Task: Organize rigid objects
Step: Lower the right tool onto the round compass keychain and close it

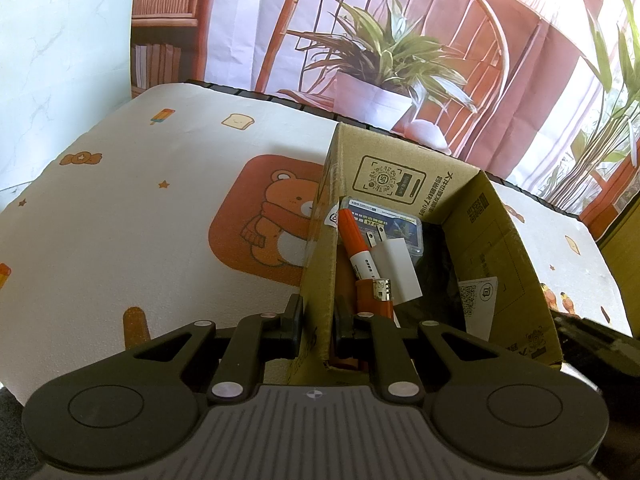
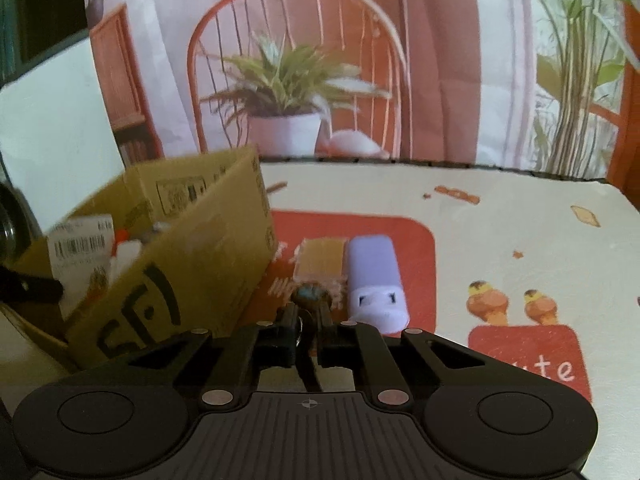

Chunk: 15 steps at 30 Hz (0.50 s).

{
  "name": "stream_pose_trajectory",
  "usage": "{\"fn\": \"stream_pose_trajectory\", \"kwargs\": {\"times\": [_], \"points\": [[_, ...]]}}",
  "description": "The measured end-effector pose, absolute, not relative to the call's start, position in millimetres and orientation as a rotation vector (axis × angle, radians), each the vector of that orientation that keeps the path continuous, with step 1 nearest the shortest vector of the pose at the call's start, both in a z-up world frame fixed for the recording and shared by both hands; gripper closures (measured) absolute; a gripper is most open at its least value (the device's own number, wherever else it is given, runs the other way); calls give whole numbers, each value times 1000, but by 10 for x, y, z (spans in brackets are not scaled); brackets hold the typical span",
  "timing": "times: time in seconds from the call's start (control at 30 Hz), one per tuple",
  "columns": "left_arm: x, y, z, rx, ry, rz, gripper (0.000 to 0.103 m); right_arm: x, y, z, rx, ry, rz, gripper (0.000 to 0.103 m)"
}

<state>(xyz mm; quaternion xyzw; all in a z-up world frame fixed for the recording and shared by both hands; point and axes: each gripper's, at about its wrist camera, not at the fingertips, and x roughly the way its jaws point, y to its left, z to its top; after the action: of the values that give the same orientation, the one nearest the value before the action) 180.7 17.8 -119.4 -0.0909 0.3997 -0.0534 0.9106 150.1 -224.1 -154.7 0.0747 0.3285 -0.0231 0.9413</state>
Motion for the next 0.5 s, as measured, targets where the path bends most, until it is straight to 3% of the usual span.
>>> {"fn": "stream_pose_trajectory", "kwargs": {"times": [0.1, 0.17, 0.37, 0.5], "points": [[1806, 178, -1194, -186, 824, -110, 87, 1460, -2299, -1439, 188, 628, -44, 95], [1807, 183, -1196, -187, 824, -110, 87, 1434, -2345, -1357, 223, 595, -36, 103], [1805, 181, -1195, -185, 824, -109, 87, 1396, -2443, -1026, 286, 486, 0, 103], [1801, 183, -1196, -189, 823, -111, 87, 1474, -2443, -1041, 251, 549, 20, 102]]}}
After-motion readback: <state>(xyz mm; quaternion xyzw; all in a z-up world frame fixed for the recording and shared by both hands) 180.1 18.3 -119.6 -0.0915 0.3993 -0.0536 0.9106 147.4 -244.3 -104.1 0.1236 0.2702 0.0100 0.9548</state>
